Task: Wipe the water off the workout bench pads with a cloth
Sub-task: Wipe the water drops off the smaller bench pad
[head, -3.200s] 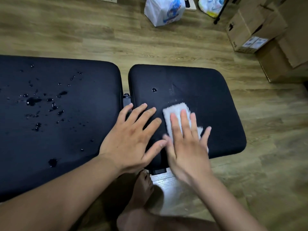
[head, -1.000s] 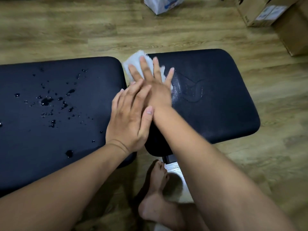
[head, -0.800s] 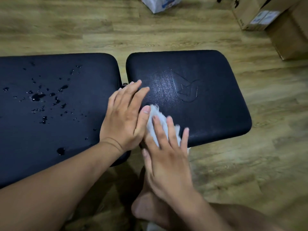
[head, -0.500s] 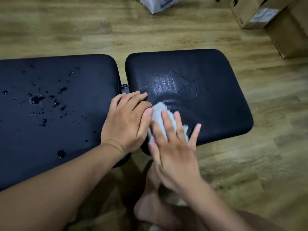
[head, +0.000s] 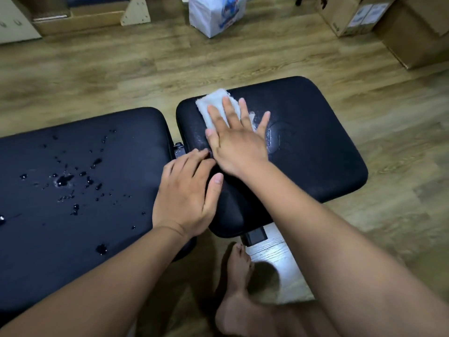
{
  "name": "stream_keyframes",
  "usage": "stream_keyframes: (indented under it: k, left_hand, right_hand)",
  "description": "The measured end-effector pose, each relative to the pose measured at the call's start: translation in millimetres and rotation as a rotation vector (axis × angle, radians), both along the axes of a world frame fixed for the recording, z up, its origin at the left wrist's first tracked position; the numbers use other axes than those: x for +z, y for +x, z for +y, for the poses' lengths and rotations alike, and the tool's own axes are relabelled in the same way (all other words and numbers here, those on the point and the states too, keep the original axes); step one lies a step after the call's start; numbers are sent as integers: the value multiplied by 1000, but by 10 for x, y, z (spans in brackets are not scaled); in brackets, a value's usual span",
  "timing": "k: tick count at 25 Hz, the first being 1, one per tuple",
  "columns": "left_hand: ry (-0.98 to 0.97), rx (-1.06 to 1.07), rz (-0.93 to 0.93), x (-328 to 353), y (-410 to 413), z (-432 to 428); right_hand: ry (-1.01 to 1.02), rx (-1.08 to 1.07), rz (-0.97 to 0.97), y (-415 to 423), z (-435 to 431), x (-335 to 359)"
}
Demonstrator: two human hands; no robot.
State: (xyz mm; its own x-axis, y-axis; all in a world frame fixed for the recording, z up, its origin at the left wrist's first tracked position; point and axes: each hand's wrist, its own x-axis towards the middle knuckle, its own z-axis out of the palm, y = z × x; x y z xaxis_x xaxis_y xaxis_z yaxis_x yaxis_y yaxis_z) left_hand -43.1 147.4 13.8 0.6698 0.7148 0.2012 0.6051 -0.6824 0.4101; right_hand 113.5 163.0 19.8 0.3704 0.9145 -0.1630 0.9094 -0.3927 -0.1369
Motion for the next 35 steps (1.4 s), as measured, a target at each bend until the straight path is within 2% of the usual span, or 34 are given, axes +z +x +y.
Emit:
stream_keyframes:
  k: [5,7,15,19,26,31,35]
  left_hand:
    - [12,8,-19,-27,7,-12]
    - [27,17,-21,-32,13,-21]
    - [35,14,16,-47,14,-18]
    - [21,16,7,-48,9,-15]
    - [29,5,28,-64,5,-13]
    - [59,13,27,-87,20,-10]
    - [69,19,46,-82,24,-23]
  right_hand:
    - [64,-11,-58,-317,-1286,-14]
    - [46,4,-61,-367,-1502,-44]
    - [8,0,-70,262,-482,-23]
    - [5,41,-78,723,-239,-18]
    - [-35,-281,-68,1615,-339,32]
    - [-63,-349,-65,1270,-437,55]
    - [-53,-84,-67,471,-180,89]
